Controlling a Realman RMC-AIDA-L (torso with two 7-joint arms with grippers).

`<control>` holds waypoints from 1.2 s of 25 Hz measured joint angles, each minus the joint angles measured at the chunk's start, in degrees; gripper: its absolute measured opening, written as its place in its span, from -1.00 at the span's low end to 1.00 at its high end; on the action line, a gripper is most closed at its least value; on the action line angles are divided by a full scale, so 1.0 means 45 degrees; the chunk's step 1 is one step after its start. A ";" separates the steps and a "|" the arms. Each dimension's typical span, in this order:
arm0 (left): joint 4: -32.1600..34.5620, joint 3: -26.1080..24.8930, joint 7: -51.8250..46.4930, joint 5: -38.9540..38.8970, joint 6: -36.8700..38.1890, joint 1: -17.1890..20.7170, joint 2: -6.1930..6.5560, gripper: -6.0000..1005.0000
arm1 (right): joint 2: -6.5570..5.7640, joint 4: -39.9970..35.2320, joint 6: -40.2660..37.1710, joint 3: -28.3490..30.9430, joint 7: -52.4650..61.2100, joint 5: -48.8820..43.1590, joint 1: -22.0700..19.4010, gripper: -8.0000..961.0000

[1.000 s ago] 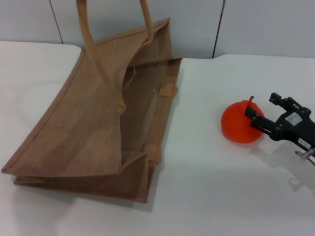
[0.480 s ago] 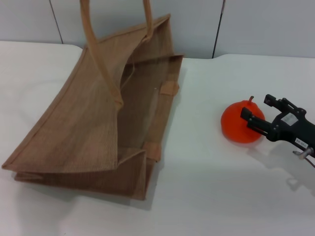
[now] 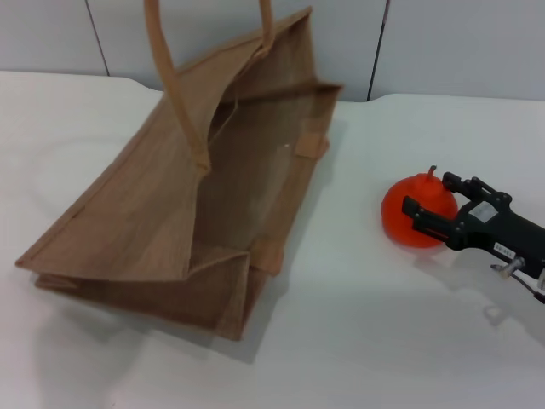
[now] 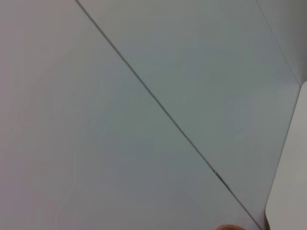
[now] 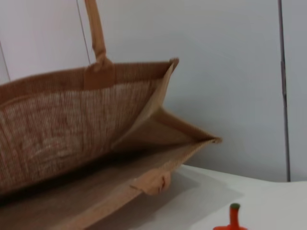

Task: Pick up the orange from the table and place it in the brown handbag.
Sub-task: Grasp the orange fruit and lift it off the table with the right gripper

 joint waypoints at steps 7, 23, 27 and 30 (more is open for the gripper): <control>0.0003 0.0037 -0.0027 0.0015 0.0006 -0.0036 -0.0020 -0.65 | 0.0033 0.0130 -0.0983 -0.0009 0.0016 0.0001 0.0123 0.85; -0.0017 0.0210 -0.0042 0.0326 0.0115 0.0056 -0.0028 -0.63 | 0.0121 0.0496 -0.1898 -0.0428 0.0556 0.0012 0.0258 0.73; -0.0017 0.0210 -0.0055 0.0330 0.0124 0.0068 -0.0039 -0.62 | 0.0081 0.0628 -0.1894 -0.0379 0.1013 0.0110 0.0210 0.44; -0.0022 0.0210 -0.0058 0.0332 0.0144 0.0073 -0.0047 -0.62 | -0.0006 0.0657 -0.1903 -0.0405 0.1358 0.0117 0.0271 0.19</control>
